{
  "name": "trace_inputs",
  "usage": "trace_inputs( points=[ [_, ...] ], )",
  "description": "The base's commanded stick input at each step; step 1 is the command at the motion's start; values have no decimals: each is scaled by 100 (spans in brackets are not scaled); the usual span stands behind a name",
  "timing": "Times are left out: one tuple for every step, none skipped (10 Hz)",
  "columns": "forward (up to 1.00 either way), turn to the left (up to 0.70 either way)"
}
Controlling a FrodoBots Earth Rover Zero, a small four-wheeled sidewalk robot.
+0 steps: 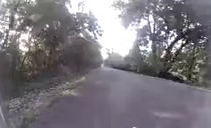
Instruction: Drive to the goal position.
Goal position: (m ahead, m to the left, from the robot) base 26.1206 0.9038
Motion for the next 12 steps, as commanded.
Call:
trace_inputs(
  points=[
    [70,0],
    [70,0],
    [70,0],
    [70,0],
    [70,0],
    [70,0],
    [70,0],
    [70,20],
    [70,35],
    [70,26],
    [70,14],
    [70,3]
  ],
)
